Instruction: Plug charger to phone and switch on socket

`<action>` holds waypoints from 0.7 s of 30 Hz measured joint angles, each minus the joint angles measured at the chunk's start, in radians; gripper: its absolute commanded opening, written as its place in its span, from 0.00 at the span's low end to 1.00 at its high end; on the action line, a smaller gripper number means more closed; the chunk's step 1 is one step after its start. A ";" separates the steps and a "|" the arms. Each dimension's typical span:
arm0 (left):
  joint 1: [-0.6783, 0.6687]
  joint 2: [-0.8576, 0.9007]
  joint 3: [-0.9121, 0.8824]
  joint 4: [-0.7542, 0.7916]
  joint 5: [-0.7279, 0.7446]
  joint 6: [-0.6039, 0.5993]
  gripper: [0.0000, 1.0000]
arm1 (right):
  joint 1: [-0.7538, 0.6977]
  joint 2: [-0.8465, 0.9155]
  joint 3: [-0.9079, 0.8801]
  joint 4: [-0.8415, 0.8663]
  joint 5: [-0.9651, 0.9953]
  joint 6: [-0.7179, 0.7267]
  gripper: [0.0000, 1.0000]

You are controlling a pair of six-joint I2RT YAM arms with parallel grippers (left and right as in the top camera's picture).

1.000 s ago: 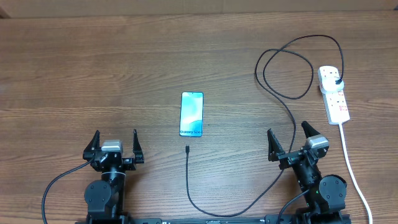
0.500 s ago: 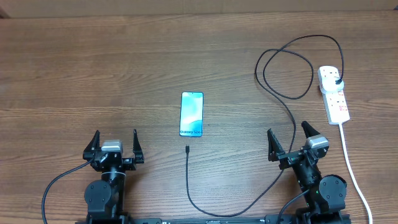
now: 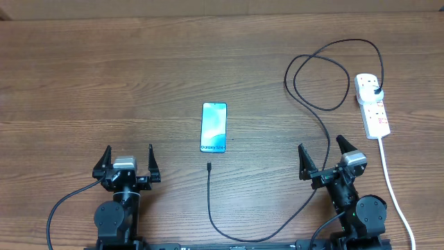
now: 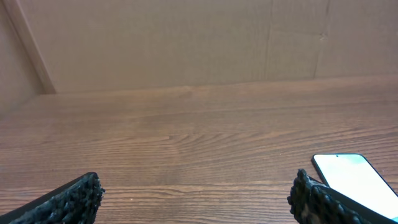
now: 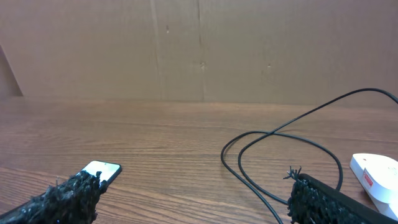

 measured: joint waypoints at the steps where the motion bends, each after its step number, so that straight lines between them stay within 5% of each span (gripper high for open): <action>1: 0.000 0.000 0.000 0.000 0.000 0.000 1.00 | 0.000 0.000 0.000 0.000 0.000 0.000 1.00; 21: 0.000 0.000 0.003 0.110 0.012 -0.061 1.00 | 0.000 0.000 0.000 0.000 0.000 0.000 1.00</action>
